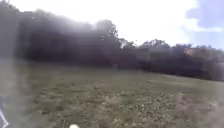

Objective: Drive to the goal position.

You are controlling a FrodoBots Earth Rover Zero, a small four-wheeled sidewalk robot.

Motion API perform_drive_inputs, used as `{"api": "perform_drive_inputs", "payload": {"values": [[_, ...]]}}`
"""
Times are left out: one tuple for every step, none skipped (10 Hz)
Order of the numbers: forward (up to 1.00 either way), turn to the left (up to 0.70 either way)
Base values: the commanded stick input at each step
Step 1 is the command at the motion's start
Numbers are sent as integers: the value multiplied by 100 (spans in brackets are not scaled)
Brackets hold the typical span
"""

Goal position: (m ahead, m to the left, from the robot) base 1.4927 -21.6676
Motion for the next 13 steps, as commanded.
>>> {"api": "perform_drive_inputs", "payload": {"values": [[44, 0], [70, 0], [70, 0], [70, 0], [70, 0], [70, 0], [70, 0], [70, 0], [70, 0], [70, 0], [70, 0], [70, 0], [70, 0]]}}
